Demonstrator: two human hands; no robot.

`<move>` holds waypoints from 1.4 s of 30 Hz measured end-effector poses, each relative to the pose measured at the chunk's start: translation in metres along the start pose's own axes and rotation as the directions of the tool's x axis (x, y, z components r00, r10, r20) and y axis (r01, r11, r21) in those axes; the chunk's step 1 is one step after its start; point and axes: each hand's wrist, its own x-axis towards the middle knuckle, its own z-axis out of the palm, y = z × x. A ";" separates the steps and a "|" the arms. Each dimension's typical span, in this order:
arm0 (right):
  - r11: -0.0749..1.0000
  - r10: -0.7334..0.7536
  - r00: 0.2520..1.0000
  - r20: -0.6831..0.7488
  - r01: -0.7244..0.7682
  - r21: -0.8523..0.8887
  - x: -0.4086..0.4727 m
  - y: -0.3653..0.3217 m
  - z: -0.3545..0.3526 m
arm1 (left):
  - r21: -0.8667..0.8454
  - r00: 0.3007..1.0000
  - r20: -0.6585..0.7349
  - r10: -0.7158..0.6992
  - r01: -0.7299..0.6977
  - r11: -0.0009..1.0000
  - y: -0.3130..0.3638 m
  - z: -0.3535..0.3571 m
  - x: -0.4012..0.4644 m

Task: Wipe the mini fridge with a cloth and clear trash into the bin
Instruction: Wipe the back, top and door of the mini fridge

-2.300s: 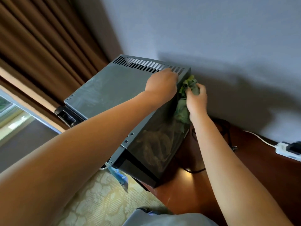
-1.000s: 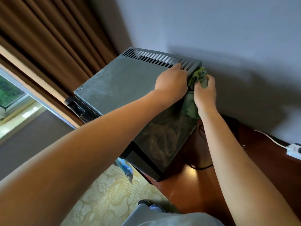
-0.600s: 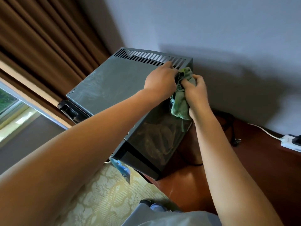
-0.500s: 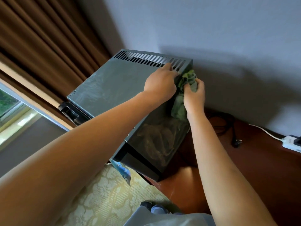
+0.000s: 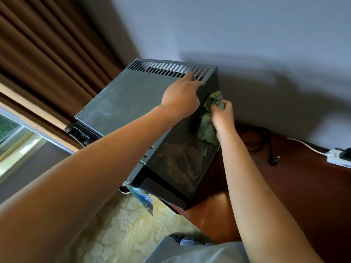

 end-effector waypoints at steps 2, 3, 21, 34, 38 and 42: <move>0.987 0.144 0.988 0.047 -0.140 -0.079 -0.003 0.014 -0.005 | -0.007 1.000 0.004 0.018 -0.018 1.000 -0.001 -0.001 -0.002; 0.980 0.170 0.983 0.070 -0.161 -0.121 -0.008 0.019 -0.006 | -0.009 1.000 0.002 0.020 -0.020 1.000 -0.001 -0.001 -0.002; 0.993 -0.120 0.992 0.037 0.119 0.020 -0.003 -0.014 0.002 | 0.076 0.999 -0.039 0.036 -0.033 0.997 0.005 0.004 -0.001; 0.987 -0.110 0.990 0.090 0.119 -0.106 0.035 -0.043 -0.016 | 0.107 0.999 -0.011 0.040 -0.038 0.994 0.007 0.002 0.005; 0.947 -0.254 0.967 -0.008 0.247 -0.205 0.049 -0.068 -0.007 | 0.119 1.000 0.014 0.013 -0.014 0.993 0.006 0.003 0.008; 0.941 -0.083 0.992 0.091 0.108 -0.321 0.057 -0.043 -0.022 | 0.092 1.000 0.008 0.017 -0.018 0.996 0.006 0.002 0.006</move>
